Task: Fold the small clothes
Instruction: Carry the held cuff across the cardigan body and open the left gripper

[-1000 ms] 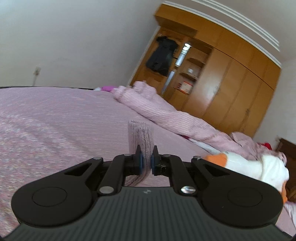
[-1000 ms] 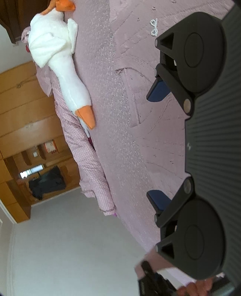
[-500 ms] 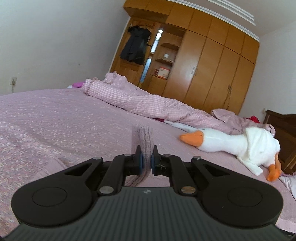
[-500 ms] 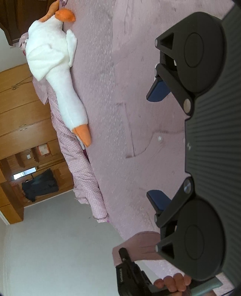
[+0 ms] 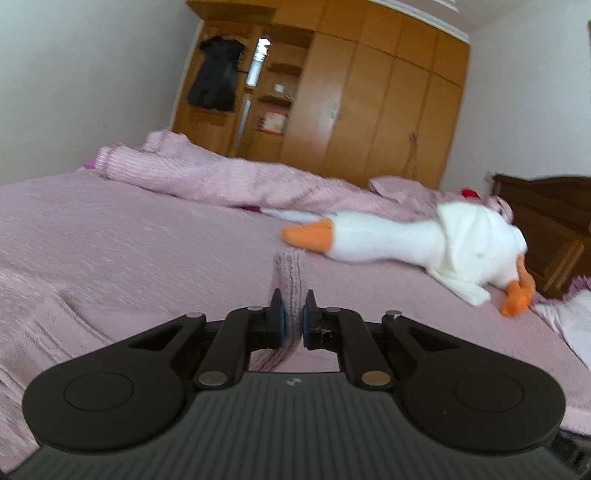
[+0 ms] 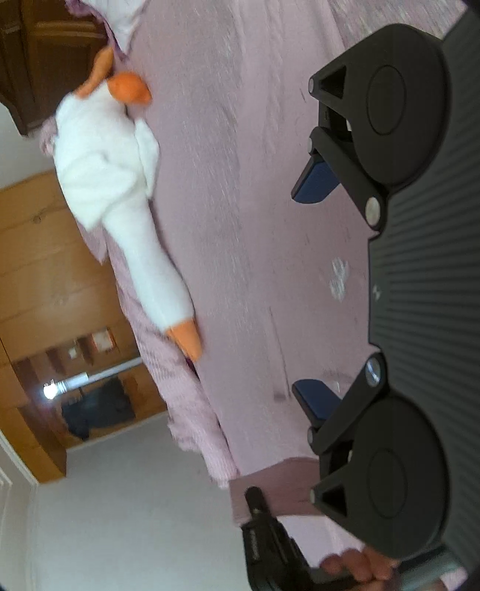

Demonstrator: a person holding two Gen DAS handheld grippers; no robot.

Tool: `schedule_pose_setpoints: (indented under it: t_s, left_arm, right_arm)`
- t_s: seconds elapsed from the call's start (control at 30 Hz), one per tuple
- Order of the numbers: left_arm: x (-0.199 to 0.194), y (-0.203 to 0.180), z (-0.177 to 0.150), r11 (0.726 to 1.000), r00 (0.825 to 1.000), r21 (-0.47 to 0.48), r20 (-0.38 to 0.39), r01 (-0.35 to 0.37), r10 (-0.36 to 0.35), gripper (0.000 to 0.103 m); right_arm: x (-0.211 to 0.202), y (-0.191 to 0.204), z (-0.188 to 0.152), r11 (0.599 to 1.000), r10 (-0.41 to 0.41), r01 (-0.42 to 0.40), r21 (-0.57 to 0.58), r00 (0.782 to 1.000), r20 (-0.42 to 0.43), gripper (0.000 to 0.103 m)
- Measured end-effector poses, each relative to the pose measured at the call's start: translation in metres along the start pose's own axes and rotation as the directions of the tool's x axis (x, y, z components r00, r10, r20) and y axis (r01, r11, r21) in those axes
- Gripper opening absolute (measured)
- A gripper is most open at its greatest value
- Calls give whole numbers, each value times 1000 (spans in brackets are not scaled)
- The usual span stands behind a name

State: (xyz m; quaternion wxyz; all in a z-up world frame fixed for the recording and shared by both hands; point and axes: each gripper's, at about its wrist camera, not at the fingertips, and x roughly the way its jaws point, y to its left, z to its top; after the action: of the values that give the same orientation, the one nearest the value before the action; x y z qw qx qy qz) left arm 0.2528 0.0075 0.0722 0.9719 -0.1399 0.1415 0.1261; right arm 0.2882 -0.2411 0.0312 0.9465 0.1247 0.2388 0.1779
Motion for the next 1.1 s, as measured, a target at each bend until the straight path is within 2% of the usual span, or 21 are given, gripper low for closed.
schedule_pose_setpoints:
  t_s: [0.07, 0.13, 0.27, 0.43, 0.6, 0.97, 1.1]
  left_arm:
    - [5, -18, -7, 1000, 1000, 15, -8, 20, -20, 9]
    - [9, -36, -11, 999, 999, 34, -12, 36, -36, 9]
    - [14, -66, -21, 995, 997, 70, -16, 76, -75, 9]
    - [16, -91, -32, 989, 994, 98, -20, 110, -108, 9]
    - [18, -98, -40, 987, 992, 93, -33, 128, -126, 9]
    - [21, -111, -48, 979, 982, 88, -42, 185, -182, 9]
    - [23, -119, -56, 972, 979, 119, -49, 203, -198, 9]
  right_arm:
    - [1, -7, 2, 999, -43, 43, -12, 999, -1, 103]
    - [2, -19, 5, 997, -73, 73, 26, 997, -10, 103]
    - [1, -43, 9, 989, -70, 73, 132, 997, -30, 103]
    - [1, -49, 9, 987, -89, 94, 130, 995, -43, 103]
    - [1, -48, 7, 989, -84, 92, 116, 994, -70, 103]
    - [-1, -54, 10, 985, -101, 109, 136, 993, -65, 103]
    - [-1, -57, 10, 981, -112, 121, 149, 991, -67, 103]
